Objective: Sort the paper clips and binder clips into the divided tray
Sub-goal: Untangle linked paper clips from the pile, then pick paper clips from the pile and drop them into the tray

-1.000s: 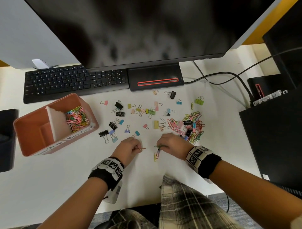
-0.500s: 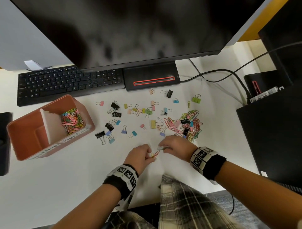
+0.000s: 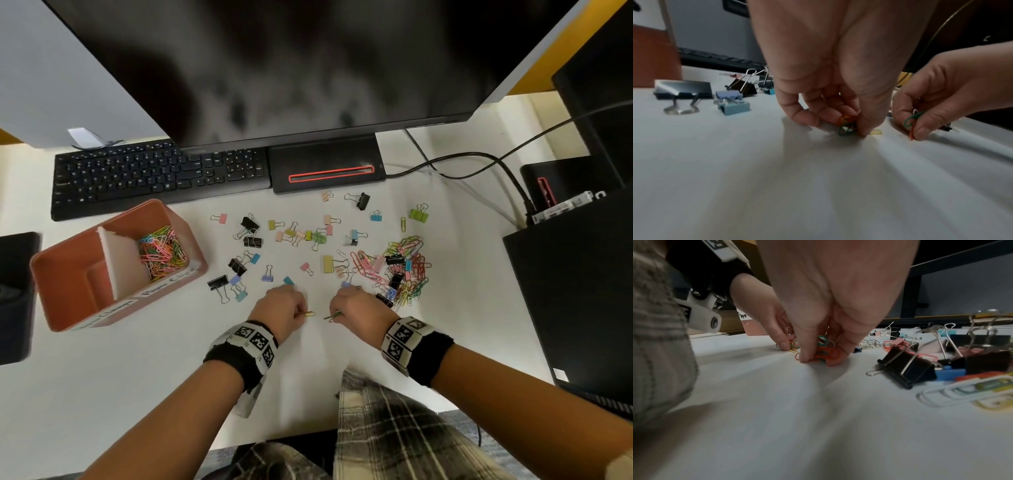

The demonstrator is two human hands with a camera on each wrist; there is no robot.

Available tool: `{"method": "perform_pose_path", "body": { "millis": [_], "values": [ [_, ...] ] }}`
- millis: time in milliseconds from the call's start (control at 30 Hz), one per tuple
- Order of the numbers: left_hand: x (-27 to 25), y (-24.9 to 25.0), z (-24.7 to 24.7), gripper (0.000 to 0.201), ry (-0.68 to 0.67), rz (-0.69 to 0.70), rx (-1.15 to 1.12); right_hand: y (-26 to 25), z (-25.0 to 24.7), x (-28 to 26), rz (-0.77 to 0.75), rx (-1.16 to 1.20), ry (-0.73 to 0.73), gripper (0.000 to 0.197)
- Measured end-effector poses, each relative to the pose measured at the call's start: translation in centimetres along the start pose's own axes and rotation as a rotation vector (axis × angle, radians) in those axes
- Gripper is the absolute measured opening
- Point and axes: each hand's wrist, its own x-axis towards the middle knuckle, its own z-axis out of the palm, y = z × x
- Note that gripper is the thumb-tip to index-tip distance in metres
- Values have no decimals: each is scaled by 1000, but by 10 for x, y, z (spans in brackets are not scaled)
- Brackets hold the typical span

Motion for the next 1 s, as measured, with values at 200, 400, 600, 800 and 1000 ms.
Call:
{"method": "perform_pose_path", "body": {
  "millis": [200, 400, 600, 800, 1000],
  "values": [
    [-2, -2, 1, 12, -24, 115, 78, -1, -5, 0, 61, 41, -83, 20],
    [-19, -6, -3, 16, 28, 135, -5, -8, -20, -4, 45, 107, -16, 20],
    [-60, -43, -80, 6, 477, 25, -236, -80, -80, 38, -120, 198, 209, 17],
    [-86, -112, -155, 11, 588, -378, -231, -204, -102, 121, -213, 261, 288, 15],
    [-81, -127, -164, 32, 564, -353, -177, -242, -90, 156, -111, 337, 254, 37]
  ]
}}
